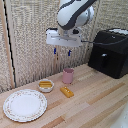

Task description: Extend the gripper towards the air fryer handle. Grasp the air fryer handle and pull it to open the air fryer. Release the air fryer handle and move the gripper to the bread. Grasp the bread with the gripper and move it to the air fryer basket. Release the bread inside the air fryer and retract the gripper.

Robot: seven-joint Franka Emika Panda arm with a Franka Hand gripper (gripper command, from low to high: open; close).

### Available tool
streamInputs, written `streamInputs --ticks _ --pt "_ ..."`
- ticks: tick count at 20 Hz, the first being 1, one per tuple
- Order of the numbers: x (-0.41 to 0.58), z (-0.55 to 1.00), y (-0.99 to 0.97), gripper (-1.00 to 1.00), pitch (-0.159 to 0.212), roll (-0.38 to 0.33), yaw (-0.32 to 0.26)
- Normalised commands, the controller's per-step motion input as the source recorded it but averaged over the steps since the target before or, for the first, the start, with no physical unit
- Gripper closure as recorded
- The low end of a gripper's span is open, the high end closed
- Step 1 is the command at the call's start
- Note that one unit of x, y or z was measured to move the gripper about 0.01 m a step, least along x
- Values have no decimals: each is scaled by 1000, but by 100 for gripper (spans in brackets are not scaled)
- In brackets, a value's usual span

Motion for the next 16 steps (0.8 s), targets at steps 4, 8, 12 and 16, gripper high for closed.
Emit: streamInputs --ticks 4,8,12,16 --pt "0 155 29 -100 2 -353 -165" --pt "-46 71 34 -100 -2 -375 -61" --pt "0 0 1 -100 -36 -375 -38" --pt "0 -20 0 -100 -74 -375 -11"
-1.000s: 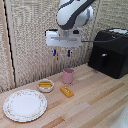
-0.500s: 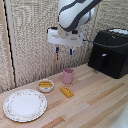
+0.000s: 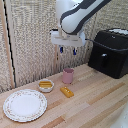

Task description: Extend the gripper towards the air fryer handle. Grasp the air fryer handle and pull it to open the air fryer. Release the air fryer handle and move the gripper to the bread. Grasp the bread with the gripper and move it to the air fryer basket. Release the bread inside the air fryer and retract the gripper.

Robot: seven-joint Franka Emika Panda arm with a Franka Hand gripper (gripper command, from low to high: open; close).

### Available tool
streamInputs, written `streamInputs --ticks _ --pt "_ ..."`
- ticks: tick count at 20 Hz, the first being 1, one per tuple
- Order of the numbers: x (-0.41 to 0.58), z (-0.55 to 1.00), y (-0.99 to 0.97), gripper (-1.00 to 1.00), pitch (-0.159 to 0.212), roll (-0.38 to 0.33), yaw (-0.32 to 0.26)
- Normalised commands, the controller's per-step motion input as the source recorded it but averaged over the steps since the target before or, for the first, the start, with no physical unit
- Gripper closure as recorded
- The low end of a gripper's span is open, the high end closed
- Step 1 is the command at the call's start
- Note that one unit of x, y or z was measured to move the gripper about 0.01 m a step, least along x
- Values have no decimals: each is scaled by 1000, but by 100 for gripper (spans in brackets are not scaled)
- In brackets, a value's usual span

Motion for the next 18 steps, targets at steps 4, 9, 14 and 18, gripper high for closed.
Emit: streamInputs --ticks 4,9,14,18 --pt "0 -13 0 -100 -108 -375 0" --pt "0 0 0 -100 -145 -375 0" --pt "-18 0 -56 -100 -188 -375 -9" --pt "-35 -59 -143 -100 -177 -374 -24"
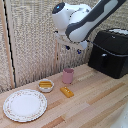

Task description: Extend the gripper towards the air fryer handle. Grasp the air fryer handle and pull it to open the air fryer. Release the air fryer handle and move the gripper to the bread. Grasp the bread with the gripper and move it to the air fryer basket. Release the bread inside the air fryer and retract the gripper.

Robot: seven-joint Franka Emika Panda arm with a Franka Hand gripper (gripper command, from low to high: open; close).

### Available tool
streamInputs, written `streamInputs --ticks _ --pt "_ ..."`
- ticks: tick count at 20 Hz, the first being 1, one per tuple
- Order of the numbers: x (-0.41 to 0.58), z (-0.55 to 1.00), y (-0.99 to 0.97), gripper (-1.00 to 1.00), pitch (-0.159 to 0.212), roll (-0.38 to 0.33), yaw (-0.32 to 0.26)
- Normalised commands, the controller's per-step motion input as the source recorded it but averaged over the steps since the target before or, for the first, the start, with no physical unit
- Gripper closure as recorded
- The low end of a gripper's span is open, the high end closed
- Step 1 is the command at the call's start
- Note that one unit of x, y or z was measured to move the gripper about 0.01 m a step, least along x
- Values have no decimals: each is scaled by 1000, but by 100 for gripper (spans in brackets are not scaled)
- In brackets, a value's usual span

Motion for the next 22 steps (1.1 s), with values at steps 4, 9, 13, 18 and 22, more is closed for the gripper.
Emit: streamInputs --ticks 4,9,13,18,22 --pt "-11 -206 -192 -100 -143 -355 -12" --pt "-15 -363 -259 -100 -88 -329 -7" --pt "-43 -385 -376 -100 -55 -227 0" --pt "-97 -410 -427 -100 -65 -151 0" --pt "-96 -305 -498 -100 -78 -101 3"
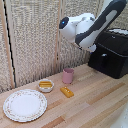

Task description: Extend the gripper towards the air fryer handle. Grasp the air fryer handle and pull it to open the air fryer. Release the air fryer handle and move the gripper to the bread. Grasp the bread with the gripper and move it to the air fryer basket. Release the bread inside the air fryer and retract the gripper.

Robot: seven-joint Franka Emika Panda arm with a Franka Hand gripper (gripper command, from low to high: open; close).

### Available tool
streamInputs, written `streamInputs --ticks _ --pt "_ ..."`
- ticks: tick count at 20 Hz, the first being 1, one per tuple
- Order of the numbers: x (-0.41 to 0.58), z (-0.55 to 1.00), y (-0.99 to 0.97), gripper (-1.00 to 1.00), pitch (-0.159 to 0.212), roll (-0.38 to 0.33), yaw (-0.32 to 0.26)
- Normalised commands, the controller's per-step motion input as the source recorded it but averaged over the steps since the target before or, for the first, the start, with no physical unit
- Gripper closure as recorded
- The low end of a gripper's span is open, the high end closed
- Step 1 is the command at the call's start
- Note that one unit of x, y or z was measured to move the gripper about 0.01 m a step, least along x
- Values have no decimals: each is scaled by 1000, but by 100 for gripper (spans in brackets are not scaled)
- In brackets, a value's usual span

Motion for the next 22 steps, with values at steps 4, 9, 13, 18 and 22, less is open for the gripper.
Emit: streamInputs --ticks 4,9,13,18,22 --pt "-54 -279 -537 -100 -70 -74 20" --pt "-46 -363 -534 -100 -53 -64 41" --pt "-14 -345 -514 -100 -11 -45 76" --pt "-47 -255 -525 -100 -1 -66 130" --pt "-44 -168 -526 -100 0 -105 172"
